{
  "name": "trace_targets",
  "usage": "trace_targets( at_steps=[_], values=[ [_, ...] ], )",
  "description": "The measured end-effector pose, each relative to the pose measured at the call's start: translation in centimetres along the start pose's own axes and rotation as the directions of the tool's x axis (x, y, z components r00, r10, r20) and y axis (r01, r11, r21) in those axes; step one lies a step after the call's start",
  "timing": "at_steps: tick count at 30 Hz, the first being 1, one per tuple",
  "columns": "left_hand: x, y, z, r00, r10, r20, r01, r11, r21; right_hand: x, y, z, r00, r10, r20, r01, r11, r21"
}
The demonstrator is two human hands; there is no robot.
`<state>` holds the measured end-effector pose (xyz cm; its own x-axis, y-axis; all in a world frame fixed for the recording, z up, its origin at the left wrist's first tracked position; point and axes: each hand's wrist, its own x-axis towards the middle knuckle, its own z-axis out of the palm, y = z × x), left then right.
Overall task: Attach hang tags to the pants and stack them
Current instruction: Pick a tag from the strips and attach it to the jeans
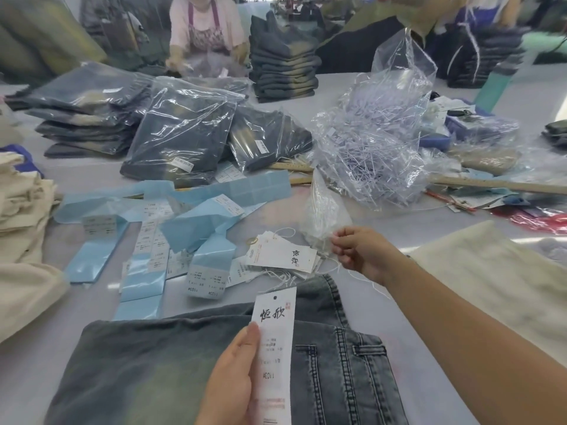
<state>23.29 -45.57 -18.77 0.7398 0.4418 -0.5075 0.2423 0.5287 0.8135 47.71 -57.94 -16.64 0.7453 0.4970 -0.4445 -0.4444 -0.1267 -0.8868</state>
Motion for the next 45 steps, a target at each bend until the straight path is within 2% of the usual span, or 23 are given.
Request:
trace_targets(
  at_steps=[5, 9, 11, 14, 16, 19, 22, 26, 31, 34, 37, 40, 42, 43, 45],
  values=[
    [-1.1, 0.1, -0.2, 0.970, -0.162, 0.181, 0.212, 0.929, -0.304, -5.6, 0.7, 2.7, 0.991, 0.014, 0.131, -0.015, 1.000, 0.007],
    [-2.2, 0.2, -0.1, 0.915, -0.238, 0.325, 0.379, 0.784, -0.493, -10.8, 3.9, 5.5, 0.978, -0.104, 0.183, 0.151, 0.954, -0.261],
    [-2.6, 0.2, -0.2, 0.916, -0.237, 0.323, 0.381, 0.767, -0.517, -13.0, 6.3, 6.8, 0.969, -0.152, 0.195, 0.215, 0.906, -0.364],
    [-2.8, 0.0, -0.5, 0.942, -0.237, 0.237, 0.328, 0.794, -0.512, -15.6, 9.5, 8.0, 0.968, -0.174, 0.181, 0.234, 0.887, -0.398],
    [-2.9, -0.1, -1.1, 0.956, -0.238, 0.173, 0.294, 0.774, -0.561, -17.0, 11.1, 8.5, 0.975, -0.168, 0.148, 0.211, 0.910, -0.356],
    [-3.8, 0.0, -1.8, 0.960, -0.162, 0.229, 0.269, 0.769, -0.580, -18.5, 12.4, 9.5, 0.987, -0.160, -0.002, 0.156, 0.966, -0.206],
    [-5.3, -0.3, -1.6, 0.945, -0.071, 0.320, 0.238, 0.820, -0.520, -19.4, 12.9, 10.9, 0.984, -0.104, -0.145, 0.108, 0.994, 0.019],
    [-7.1, -0.8, -1.2, 0.944, -0.004, 0.329, 0.134, 0.917, -0.376, -20.5, 12.3, 12.2, 0.964, -0.121, -0.235, 0.163, 0.973, 0.167],
    [-9.1, -1.5, -1.4, 0.959, -0.023, 0.283, 0.079, 0.979, -0.190, -20.8, 11.9, 13.1, 0.977, -0.154, -0.146, 0.180, 0.965, 0.189],
    [-9.8, -1.6, -1.9, 0.967, -0.003, 0.256, 0.025, 0.996, -0.083, -21.0, 11.9, 13.1, 0.974, -0.147, -0.172, 0.193, 0.937, 0.292],
    [-10.4, -1.5, -2.2, 0.979, 0.023, 0.203, -0.018, 1.000, -0.024, -21.2, 11.8, 12.7, 0.986, -0.119, -0.118, 0.156, 0.909, 0.386],
    [-10.5, -1.7, -2.4, 0.983, 0.062, 0.170, -0.058, 0.998, -0.026, -21.5, 11.9, 12.8, 0.985, -0.146, -0.090, 0.169, 0.909, 0.381],
    [-10.7, -2.0, -2.6, 0.981, 0.104, 0.163, -0.104, 0.995, -0.007, -21.7, 12.0, 13.0, 0.975, -0.173, -0.142, 0.214, 0.907, 0.363],
    [-10.7, -2.2, -2.8, 0.979, 0.138, 0.148, -0.142, 0.990, 0.020, -21.9, 11.9, 12.9, 0.961, -0.208, -0.181, 0.259, 0.909, 0.328],
    [-10.5, -2.4, -3.5, 0.962, 0.254, 0.099, -0.269, 0.944, 0.191, -22.2, 11.7, 12.1, 0.905, -0.346, -0.249, 0.389, 0.908, 0.153]
  ],
)
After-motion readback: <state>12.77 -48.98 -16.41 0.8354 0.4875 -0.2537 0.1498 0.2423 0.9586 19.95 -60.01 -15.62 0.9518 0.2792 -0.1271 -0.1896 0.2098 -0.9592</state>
